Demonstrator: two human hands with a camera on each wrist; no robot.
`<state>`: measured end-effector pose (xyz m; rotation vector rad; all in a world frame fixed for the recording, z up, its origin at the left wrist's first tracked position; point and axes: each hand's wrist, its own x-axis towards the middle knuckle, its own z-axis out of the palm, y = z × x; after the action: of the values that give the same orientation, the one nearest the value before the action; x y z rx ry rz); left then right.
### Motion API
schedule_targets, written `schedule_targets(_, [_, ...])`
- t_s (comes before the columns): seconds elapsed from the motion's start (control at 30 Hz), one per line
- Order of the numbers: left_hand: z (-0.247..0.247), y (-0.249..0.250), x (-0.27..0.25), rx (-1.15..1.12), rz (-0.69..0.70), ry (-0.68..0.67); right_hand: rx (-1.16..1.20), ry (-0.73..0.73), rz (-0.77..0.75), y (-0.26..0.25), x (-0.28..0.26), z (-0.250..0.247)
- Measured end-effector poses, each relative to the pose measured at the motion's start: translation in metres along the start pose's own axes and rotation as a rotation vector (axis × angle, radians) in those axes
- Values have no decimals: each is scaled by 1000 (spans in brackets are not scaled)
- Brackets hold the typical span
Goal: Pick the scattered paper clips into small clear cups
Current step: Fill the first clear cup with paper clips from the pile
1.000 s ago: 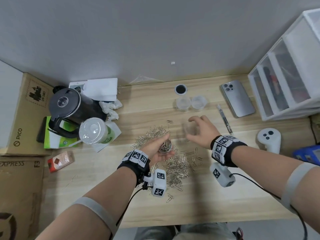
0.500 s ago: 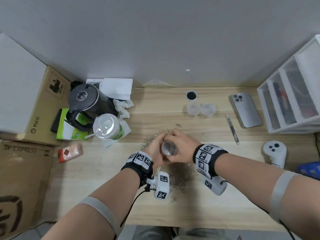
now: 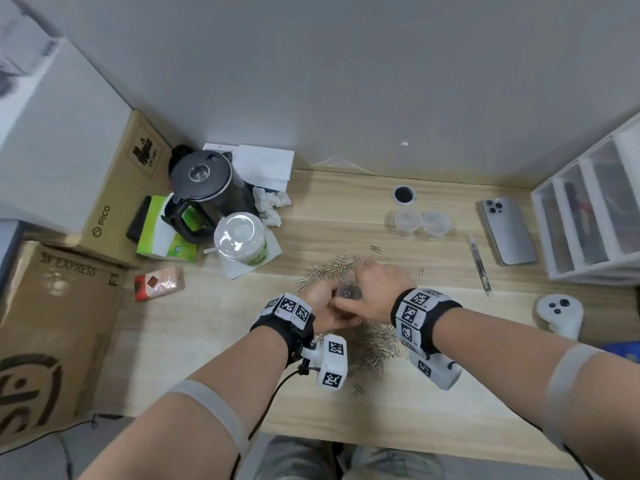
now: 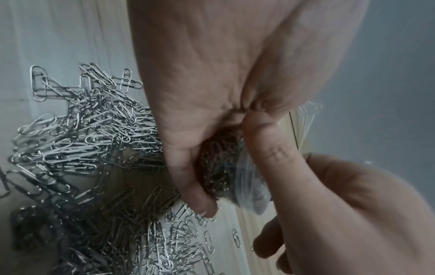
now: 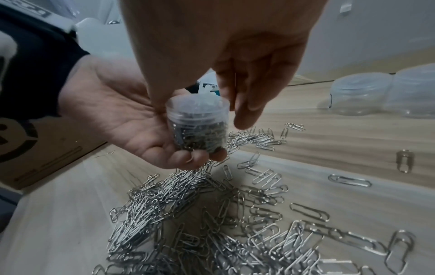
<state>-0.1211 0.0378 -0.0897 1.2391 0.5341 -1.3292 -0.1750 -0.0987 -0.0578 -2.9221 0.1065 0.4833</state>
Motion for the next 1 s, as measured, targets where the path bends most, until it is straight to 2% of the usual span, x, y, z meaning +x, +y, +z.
schedule_targets(0.2, [-6,10,-10,-44,8,10,25,-29,-147,0,1,-2])
schedule_targets(0.4, [-6,8,-12,-47,7,-11,-71,0,3,-10,3,-2])
schedule_targets(0.5, [-6,9,-11,-28,1,-6,-75,1,5,-7,4,-3])
schedule_targets(0.67, [-6,13,-4,-51,-12,-28,-37,-33,-100,2,7,-3])
schedule_targets(1.0, [-8,37,20,-99,0,-59,81,12,53,24,41,-9])
